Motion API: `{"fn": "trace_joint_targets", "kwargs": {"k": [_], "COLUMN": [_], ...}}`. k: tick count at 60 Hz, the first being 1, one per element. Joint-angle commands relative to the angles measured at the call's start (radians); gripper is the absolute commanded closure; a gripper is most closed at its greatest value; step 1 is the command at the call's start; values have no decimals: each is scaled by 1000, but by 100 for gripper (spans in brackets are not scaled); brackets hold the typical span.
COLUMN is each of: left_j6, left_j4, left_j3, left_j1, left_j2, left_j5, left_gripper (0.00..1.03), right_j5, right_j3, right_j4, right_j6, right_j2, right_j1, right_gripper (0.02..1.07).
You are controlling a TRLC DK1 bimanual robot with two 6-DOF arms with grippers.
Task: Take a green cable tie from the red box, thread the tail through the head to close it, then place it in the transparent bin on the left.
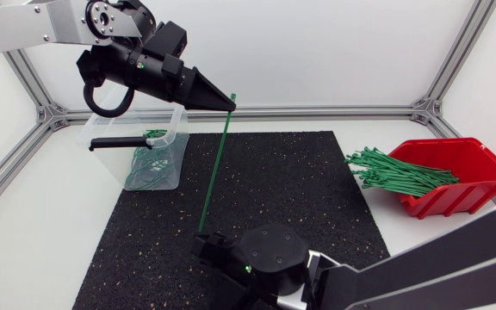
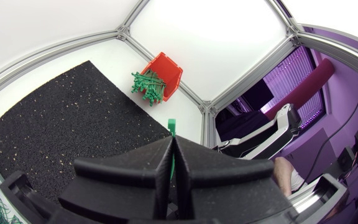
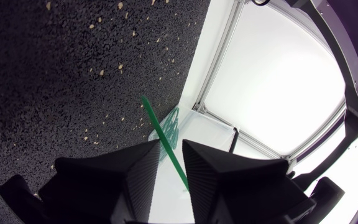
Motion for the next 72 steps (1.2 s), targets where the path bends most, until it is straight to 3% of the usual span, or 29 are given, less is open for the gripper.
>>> {"fn": "trace_joint_targets", "kwargs": {"k": [1, 13, 39, 46, 57, 72], "left_j6": [26, 26, 74, 131, 160, 189], "left_j4": [-15, -15, -51, -106, -111, -97], "left_j3": [15, 17, -3, -14, -92, -207], "left_j1": [3, 1, 4, 10, 19, 61], "left_j2": [14, 17, 6, -16, -88, -174], "left_j5": [5, 5, 6, 11, 15, 60], "left_gripper": [100, 100, 100, 100, 100, 100], "right_j5": [2, 2, 18, 31, 81, 177], "right_j3": [17, 22, 48, 50, 28, 27], "right_j4": [21, 21, 27, 15, -16, -203], "right_j6": [-36, -39, -23, 37, 149, 436], "right_j2": [22, 23, -5, -61, -129, -248], "right_j1": [3, 3, 1, 16, 44, 110], "right_gripper": [86, 96, 101, 101, 102, 102]}}
